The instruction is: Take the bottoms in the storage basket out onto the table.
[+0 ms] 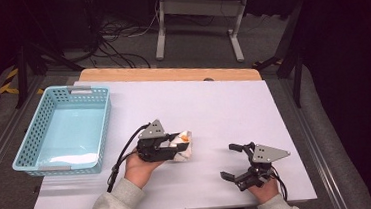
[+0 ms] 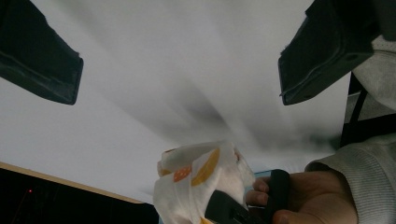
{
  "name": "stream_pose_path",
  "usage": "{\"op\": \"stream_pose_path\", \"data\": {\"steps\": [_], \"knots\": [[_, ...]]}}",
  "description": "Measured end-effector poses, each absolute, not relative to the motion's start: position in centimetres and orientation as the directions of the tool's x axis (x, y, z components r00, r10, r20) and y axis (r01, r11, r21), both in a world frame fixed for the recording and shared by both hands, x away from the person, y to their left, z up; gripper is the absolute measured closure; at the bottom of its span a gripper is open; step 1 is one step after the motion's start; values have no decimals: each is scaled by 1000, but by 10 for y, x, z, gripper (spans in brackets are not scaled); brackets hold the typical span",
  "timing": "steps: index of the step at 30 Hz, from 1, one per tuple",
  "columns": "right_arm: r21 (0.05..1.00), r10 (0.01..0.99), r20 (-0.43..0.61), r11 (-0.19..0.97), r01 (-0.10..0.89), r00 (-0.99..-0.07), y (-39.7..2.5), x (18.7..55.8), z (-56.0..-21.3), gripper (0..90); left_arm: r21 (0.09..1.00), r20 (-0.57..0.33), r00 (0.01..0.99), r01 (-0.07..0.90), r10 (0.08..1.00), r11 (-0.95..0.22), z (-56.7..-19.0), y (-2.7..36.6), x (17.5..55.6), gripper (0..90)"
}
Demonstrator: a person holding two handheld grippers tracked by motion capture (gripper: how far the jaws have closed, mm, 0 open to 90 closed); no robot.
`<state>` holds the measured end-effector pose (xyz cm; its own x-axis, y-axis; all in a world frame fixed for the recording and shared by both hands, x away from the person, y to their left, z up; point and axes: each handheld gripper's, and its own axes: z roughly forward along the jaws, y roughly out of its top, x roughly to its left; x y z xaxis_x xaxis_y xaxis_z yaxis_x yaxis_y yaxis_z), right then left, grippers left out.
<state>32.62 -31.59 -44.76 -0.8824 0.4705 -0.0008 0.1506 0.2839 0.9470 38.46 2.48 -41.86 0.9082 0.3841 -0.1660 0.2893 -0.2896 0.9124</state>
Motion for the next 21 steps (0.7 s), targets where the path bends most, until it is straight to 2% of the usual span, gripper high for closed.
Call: {"op": "stream_pose_path", "data": {"steps": [21], "knots": [[946,471,-1,287,152,-882,-316,326,-448,6,887,-130,896,297,424,-355,-435,9,390,555]]}}
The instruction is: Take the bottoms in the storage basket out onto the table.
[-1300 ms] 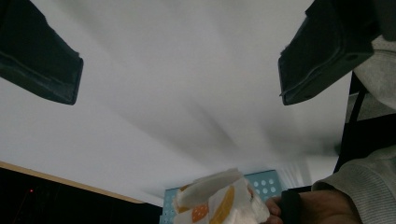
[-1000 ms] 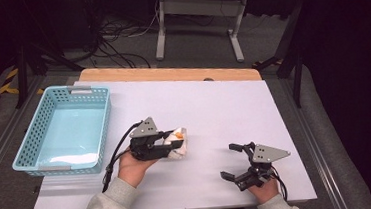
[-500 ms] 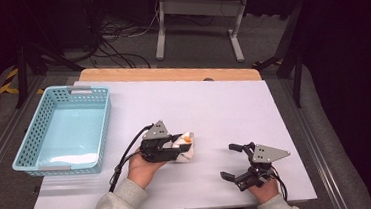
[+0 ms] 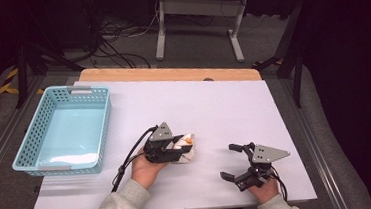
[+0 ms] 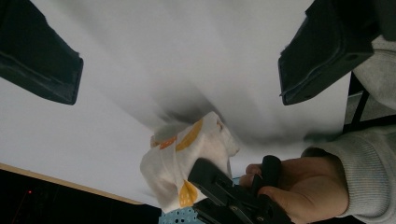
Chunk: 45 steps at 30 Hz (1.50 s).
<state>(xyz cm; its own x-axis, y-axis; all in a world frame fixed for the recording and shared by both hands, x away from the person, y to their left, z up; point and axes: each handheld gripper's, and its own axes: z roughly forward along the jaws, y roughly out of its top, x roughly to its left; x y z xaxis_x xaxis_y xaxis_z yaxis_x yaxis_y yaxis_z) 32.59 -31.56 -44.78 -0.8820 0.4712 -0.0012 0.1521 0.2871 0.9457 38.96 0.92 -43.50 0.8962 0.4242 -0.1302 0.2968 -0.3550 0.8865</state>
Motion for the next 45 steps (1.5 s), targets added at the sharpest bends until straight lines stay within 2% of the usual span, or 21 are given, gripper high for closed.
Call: {"op": "stream_pose_path", "data": {"steps": [4,7,8,11,15,22,45], "knots": [[946,472,-2,287,152,-882,-316,326,-448,6,883,-116,893,293,434,-367,-436,8,390,545],[946,472,-2,287,152,-882,-316,326,-448,6,883,-124,889,301,440,-359,-437,8,391,496],[946,472,-1,286,152,-882,-316,326,-448,6,883,-133,885,310,447,-352,-437,8,391,462],[945,471,-2,288,152,-882,-315,326,-448,6,881,-163,871,339,463,-329,-437,9,393,285],[946,472,-2,288,152,-882,-315,326,-448,6,882,-178,863,353,472,-313,-437,9,395,127],[945,473,-3,288,152,-881,-315,326,-448,6,892,-166,862,338,479,-299,-433,12,393,73],[945,473,-1,290,154,-881,-316,326,-448,6,904,-145,880,304,453,-301,-422,17,387,63]]}}
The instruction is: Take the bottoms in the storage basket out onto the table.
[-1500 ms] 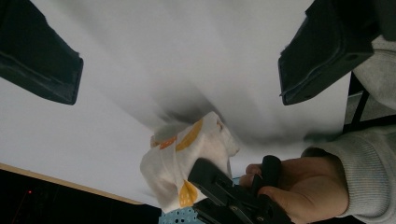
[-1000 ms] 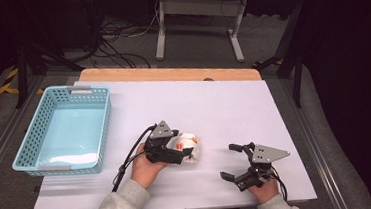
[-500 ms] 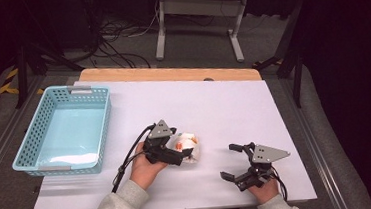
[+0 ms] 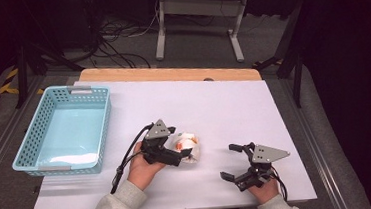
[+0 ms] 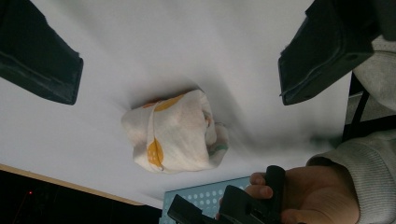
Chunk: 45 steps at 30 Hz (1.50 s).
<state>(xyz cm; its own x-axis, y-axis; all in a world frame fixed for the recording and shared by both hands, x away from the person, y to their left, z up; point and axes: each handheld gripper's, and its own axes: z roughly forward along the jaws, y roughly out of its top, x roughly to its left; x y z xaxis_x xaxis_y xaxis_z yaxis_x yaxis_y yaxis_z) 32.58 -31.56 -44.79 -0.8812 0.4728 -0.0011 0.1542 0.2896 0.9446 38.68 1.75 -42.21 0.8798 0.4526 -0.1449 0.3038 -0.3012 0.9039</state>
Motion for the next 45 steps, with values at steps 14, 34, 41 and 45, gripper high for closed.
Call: {"op": "stream_pose_path", "data": {"steps": [14,34,41,45], "knots": [[945,474,1,289,156,-881,-316,326,-448,6,903,-136,893,290,428,-318,-406,41,378,39],[944,473,0,292,157,-881,-315,326,-448,6,908,-128,889,283,440,-308,-407,84,363,1],[943,471,0,294,157,-882,-315,326,-448,6,920,-138,872,289,469,-265,-417,99,358,6],[943,470,0,294,156,-883,-315,326,-448,6,916,-131,866,291,482,-275,-422,105,356,10]]}}
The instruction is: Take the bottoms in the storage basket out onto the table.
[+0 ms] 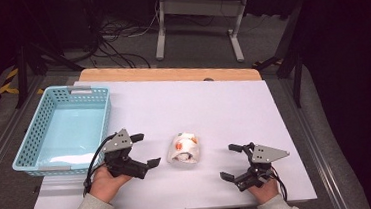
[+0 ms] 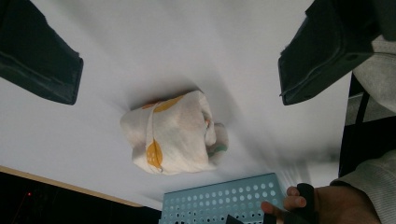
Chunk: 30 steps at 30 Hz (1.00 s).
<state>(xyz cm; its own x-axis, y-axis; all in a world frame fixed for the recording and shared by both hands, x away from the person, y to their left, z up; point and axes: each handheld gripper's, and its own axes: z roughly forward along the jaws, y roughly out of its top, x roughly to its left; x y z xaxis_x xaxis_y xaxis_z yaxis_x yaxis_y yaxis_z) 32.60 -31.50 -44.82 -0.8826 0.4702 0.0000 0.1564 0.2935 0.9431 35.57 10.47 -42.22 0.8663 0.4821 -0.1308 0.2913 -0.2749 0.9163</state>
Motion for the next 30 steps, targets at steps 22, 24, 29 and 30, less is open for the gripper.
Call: {"op": "stream_pose_path", "data": {"steps": [22,24,29,30], "knots": [[944,466,-2,294,153,-885,-315,326,-448,6,911,-154,854,317,498,-263,-458,118,340,8],[945,465,-1,291,152,-885,-315,326,-448,6,910,-149,854,316,498,-270,-461,118,339,6],[945,461,0,291,151,-888,-315,325,-448,6,924,-131,835,298,534,-240,-465,123,334,5],[945,460,0,291,151,-888,-315,325,-448,6,930,-123,834,287,537,-232,-466,124,333,5]]}}
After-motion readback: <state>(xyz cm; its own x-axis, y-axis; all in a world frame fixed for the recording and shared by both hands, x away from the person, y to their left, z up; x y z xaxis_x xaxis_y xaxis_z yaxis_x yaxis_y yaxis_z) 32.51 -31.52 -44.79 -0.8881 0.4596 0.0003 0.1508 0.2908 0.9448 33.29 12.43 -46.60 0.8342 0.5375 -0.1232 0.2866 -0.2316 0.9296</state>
